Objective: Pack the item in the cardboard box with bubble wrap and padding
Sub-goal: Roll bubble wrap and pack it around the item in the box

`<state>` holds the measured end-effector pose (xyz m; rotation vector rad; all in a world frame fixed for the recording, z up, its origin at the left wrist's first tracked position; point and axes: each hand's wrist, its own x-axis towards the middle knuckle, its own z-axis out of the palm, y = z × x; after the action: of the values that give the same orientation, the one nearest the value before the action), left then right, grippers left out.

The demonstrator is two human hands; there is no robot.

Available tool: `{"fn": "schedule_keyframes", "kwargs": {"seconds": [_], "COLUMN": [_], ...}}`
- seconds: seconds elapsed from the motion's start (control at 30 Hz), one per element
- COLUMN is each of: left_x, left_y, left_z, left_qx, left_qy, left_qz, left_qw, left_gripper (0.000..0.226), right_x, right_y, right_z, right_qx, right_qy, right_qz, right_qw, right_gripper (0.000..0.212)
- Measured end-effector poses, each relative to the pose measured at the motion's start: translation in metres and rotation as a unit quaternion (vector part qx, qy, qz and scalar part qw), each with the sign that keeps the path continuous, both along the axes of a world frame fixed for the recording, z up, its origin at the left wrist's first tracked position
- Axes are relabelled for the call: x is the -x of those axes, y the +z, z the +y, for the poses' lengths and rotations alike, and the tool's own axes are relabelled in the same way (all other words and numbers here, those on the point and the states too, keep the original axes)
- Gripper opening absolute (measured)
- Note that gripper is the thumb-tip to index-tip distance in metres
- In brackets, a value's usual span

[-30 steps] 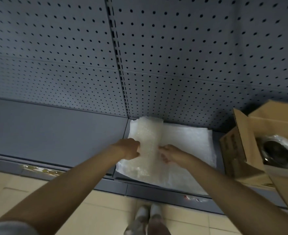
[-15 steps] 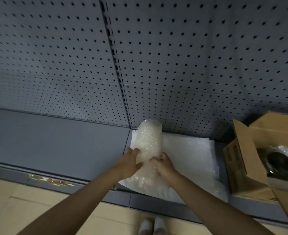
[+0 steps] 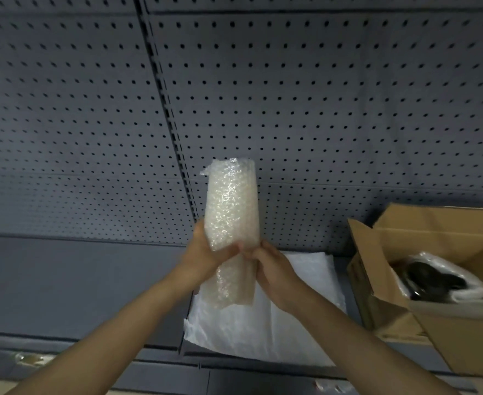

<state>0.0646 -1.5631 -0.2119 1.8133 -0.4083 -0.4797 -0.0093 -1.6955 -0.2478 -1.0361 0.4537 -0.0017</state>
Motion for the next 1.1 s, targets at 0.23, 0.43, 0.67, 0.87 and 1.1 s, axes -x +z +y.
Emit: {"fn": "schedule_keyframes", "kwargs": {"seconds": [0.23,0.43,0.67,0.87,1.1], "left_x": [0.000,0.006,0.036,0.059,0.107], "left_y": [0.007,0.020,0.029,0.037,0.047], "left_z": [0.018,0.022,0.014,-0.019,-0.082], "left_qx": [0.092,0.108,0.078,0.049,-0.007], "left_qy": [-0.050,-0.087,-0.219,-0.252,-0.270], "left_qz": [0.157,0.155,0.229,0.228,0.114], "left_qw": [0.982,0.978,0.945,0.939,0.956], "left_gripper": [0.052,0.039,0.032,0.027,0.044], "right_x": [0.010,0.024,0.058,0.073,0.101], "right_y": [0.021,0.029,0.038,0.049,0.060], "right_z": [0.014,0.001,-0.005,-0.009,-0.063], "right_qx": [0.047,0.218,0.021,0.007,0.266], "right_qy": [0.027,-0.045,0.087,-0.150,-0.318], "right_qz": [-0.046,-0.019,-0.089,-0.119,-0.080], "right_qw": [0.997,0.975,0.992,0.981,0.906], "right_gripper": [0.047,0.077,0.076,0.046,0.045]}}
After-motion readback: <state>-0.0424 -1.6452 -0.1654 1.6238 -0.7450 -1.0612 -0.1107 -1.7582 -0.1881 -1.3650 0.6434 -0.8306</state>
